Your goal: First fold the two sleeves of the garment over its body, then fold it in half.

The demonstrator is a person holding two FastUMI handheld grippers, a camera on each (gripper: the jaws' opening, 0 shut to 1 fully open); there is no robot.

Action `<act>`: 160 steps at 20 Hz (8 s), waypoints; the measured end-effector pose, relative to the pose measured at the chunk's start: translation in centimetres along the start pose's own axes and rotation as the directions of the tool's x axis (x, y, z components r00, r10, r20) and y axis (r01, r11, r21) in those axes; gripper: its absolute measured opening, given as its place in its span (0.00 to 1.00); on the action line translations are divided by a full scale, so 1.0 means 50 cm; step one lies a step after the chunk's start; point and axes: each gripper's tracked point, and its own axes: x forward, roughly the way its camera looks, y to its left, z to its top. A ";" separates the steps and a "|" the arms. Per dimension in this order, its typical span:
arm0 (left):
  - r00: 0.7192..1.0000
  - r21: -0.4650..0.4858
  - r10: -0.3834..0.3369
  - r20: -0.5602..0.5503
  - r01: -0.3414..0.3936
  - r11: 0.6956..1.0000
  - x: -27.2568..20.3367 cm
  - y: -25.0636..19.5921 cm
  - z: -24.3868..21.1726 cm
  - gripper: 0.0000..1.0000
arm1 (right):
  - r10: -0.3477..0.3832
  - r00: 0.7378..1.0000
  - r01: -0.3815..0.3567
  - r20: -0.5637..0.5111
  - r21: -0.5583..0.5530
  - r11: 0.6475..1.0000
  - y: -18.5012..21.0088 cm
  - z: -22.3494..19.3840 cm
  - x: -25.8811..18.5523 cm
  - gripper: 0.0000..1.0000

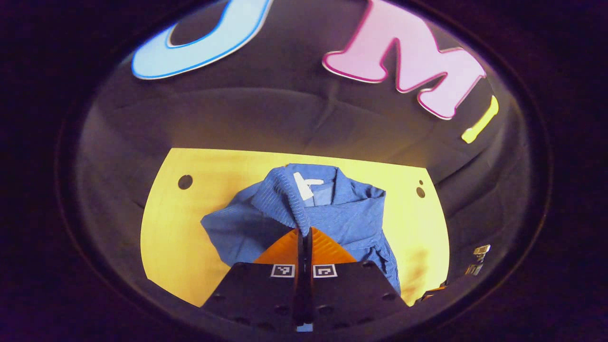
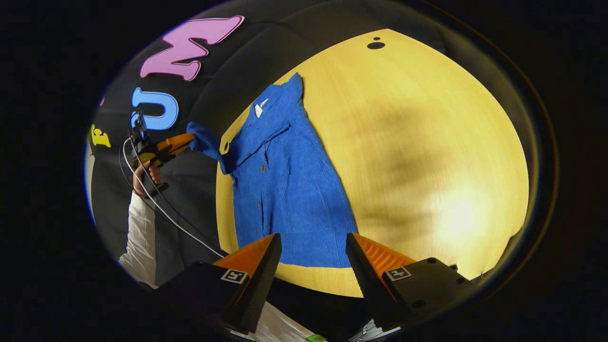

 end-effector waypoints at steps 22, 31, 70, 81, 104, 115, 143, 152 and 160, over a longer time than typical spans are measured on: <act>0.942 -0.048 -0.233 -0.240 0.228 0.972 0.315 -0.351 -0.068 0.46 | 0.005 1.000 -0.005 0.002 0.111 0.994 -0.117 0.035 0.029 0.88; 0.990 0.080 -0.071 -0.119 0.081 0.994 0.076 -0.155 -0.187 0.85 | -0.064 0.998 0.064 0.016 -0.027 0.998 -0.033 0.015 0.071 0.90; 0.808 -0.079 0.132 -0.574 -0.215 0.973 -0.031 0.179 -0.830 0.00 | -0.586 0.799 0.473 -0.133 -0.463 0.750 -0.085 -0.192 0.238 0.11; 0.909 -0.157 0.001 -0.418 -0.073 0.985 -0.093 0.175 -0.770 0.00 | -0.474 0.881 0.441 -0.001 -0.364 0.820 0.027 -0.152 0.161 0.05; 0.989 -0.227 0.092 -0.117 -0.117 0.967 -0.027 0.270 -0.043 0.00 | -0.277 0.819 0.479 0.502 -0.333 0.812 0.376 0.678 0.286 0.04; 0.968 -0.253 0.234 -0.094 -0.250 0.935 0.284 0.350 0.030 0.00 | -0.277 0.828 0.512 0.488 -0.457 0.727 0.166 0.795 0.516 0.05; 0.876 -0.284 0.238 0.420 -0.123 0.951 -0.096 0.118 -0.024 0.86 | 0.003 0.694 0.579 0.720 -0.560 0.593 0.380 0.598 0.131 0.98; 0.753 -0.232 0.287 0.592 -0.181 0.956 -0.408 0.025 -0.318 0.84 | 0.172 0.605 0.554 0.777 -0.566 0.611 0.510 0.224 -0.140 0.97; 0.542 -0.134 0.240 0.805 -0.228 0.964 -0.645 -0.153 -0.525 0.81 | 0.342 0.508 0.484 0.791 -0.590 0.646 0.588 -0.089 -0.361 0.96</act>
